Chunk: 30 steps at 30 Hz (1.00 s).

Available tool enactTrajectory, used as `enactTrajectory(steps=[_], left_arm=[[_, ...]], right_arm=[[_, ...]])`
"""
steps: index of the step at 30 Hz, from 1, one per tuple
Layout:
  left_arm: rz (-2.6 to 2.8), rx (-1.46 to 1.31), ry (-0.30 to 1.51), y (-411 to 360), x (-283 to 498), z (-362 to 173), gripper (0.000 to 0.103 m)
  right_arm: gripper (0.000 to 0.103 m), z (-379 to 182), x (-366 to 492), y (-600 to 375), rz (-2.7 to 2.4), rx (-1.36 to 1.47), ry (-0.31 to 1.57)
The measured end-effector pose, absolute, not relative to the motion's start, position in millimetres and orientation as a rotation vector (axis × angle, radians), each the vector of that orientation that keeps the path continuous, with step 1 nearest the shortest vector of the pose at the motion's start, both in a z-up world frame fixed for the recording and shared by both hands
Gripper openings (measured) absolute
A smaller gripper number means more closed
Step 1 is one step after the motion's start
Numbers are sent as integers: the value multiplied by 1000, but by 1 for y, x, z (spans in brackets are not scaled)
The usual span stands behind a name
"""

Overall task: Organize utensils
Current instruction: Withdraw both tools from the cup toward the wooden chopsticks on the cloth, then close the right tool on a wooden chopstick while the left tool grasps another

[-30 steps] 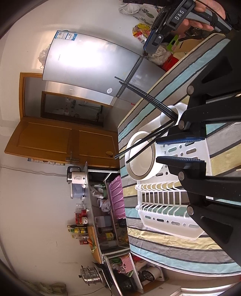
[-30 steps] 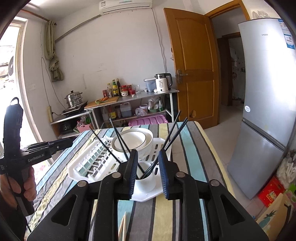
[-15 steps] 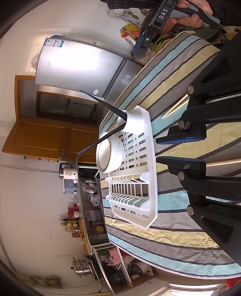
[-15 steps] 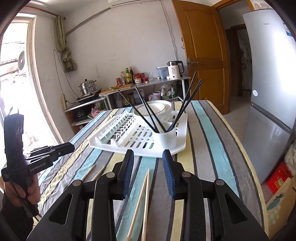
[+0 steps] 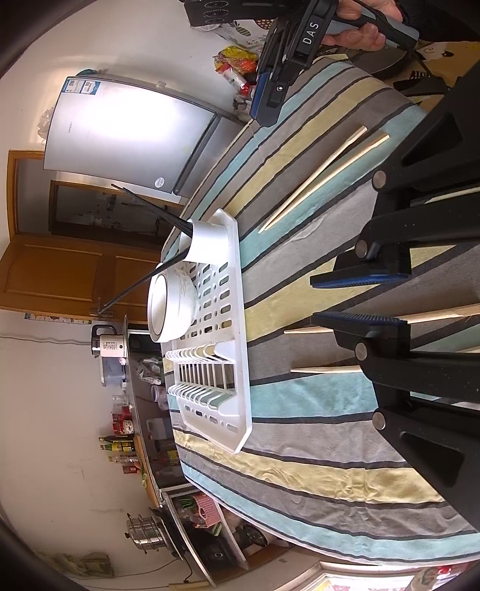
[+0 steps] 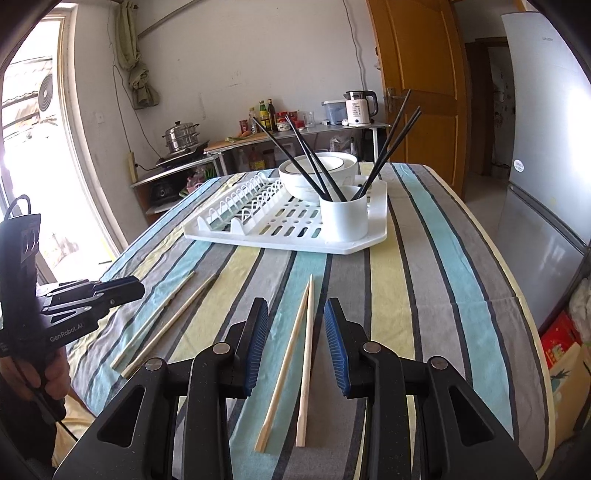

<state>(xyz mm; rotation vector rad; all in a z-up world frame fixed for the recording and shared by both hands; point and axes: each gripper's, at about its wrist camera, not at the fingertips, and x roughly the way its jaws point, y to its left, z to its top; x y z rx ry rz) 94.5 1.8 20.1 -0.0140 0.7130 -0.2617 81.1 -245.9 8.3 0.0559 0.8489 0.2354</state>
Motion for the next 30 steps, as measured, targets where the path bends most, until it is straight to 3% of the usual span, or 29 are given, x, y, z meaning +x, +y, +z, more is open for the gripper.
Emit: enactTrajectory(steps=[7,15,30], left_arm=[[-245,-11,800,3,125,-2,13],[-231,2,890,0,159,-26,17],[-240,2,942,-12,184,-38,17]], right_arm=[[33,-20,103,-242,243,19,931],[24,-56,133,-240,245,-21,1032],[23,-76,155,-245,220,-55,1098]])
